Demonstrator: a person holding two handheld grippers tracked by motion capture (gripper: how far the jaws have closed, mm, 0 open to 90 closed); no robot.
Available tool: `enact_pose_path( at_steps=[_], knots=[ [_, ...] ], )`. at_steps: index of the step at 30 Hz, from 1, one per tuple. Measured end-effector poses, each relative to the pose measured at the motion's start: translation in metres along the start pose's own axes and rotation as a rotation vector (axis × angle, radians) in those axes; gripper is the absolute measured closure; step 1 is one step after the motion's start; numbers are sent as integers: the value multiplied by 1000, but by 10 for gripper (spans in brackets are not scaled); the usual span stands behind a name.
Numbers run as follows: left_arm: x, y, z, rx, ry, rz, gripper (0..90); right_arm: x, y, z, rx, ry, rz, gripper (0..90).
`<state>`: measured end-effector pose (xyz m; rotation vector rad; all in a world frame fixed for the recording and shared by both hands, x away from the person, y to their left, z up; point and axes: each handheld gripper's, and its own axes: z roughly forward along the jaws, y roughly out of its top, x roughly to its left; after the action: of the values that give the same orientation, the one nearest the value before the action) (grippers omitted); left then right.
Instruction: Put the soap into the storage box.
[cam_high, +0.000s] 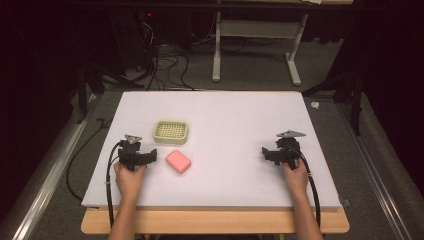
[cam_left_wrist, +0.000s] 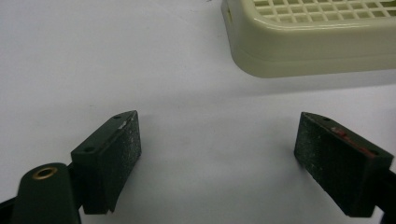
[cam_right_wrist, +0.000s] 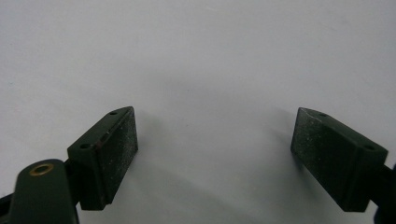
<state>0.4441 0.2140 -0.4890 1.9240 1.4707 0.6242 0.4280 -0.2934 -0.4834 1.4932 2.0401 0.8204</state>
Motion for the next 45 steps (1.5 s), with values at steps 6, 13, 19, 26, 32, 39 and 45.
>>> enact_pose_path(
  at_steps=[6, 13, 19, 26, 32, 39, 45],
  knots=[
    [0, 0, 0, -3, -1, 0, 155, 0, 0, 0, -2, 0, 0, 154],
    [1, 0, 0, -4, -5, -11, 156, 0, 0, 0, -3, -1, -1, 154],
    [1, 0, 0, -4, -7, -14, 157, 0, 0, 0, -2, 0, 0, 154],
    [3, 0, -1, -5, -23, -20, 148, 0, 0, 0, -2, 1, 0, 154],
    [5, 0, -5, -13, -58, -37, 114, 0, 0, 0, -2, 2, 4, 154],
    [2, 2, -15, -40, -100, -28, 117, 0, 0, 0, -1, 2, 4, 154],
    [-3, 3, -21, -66, -143, -18, 130, 0, 0, 0, -1, 1, 5, 152]
  ],
)
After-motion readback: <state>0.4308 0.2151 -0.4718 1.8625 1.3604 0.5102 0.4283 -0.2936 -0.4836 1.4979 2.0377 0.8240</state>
